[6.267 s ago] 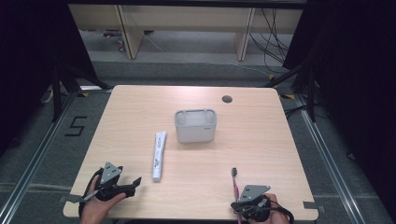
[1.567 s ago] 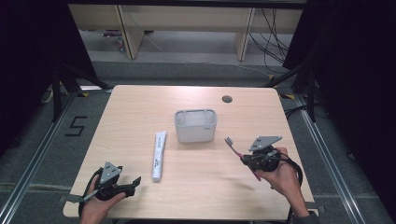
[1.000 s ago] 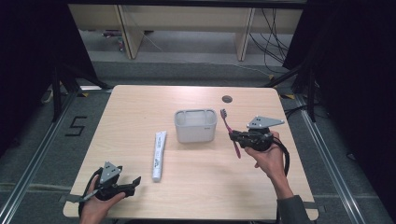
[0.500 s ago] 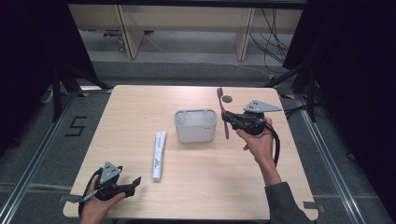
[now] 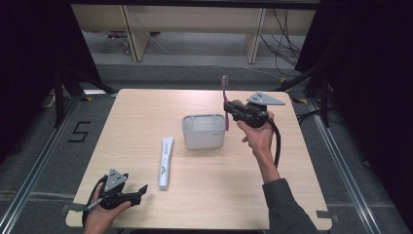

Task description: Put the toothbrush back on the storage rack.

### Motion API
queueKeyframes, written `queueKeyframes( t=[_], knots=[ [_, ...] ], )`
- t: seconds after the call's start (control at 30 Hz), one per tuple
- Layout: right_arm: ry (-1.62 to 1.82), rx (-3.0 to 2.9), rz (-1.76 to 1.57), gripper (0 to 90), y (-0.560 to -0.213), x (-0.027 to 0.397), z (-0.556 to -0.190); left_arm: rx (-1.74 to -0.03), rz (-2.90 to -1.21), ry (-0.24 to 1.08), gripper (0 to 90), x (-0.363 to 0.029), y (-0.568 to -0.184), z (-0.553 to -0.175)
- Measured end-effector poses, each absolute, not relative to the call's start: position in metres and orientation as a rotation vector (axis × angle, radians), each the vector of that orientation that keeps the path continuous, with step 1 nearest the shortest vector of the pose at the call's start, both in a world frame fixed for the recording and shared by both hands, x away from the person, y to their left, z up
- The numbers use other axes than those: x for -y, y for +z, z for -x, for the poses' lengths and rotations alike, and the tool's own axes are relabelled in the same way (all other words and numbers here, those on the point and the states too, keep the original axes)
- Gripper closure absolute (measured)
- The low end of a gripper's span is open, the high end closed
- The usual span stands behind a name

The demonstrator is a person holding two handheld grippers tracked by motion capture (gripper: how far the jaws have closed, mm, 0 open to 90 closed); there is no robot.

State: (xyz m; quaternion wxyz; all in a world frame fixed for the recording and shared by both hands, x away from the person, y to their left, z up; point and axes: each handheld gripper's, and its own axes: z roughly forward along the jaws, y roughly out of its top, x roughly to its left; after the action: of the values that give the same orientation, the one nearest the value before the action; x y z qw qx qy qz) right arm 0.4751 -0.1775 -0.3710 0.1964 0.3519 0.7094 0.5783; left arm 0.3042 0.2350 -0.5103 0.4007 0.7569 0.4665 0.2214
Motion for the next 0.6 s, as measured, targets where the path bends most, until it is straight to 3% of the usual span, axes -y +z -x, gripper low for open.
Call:
queueKeyframes(
  t=[0.6],
  knots=[
    [1.641,-1.938,-1.074,83.2,-0.385,0.166,-0.504,-1.179,-1.908,0.56,16.0,-0.235,-0.51,-0.305]
  ],
)
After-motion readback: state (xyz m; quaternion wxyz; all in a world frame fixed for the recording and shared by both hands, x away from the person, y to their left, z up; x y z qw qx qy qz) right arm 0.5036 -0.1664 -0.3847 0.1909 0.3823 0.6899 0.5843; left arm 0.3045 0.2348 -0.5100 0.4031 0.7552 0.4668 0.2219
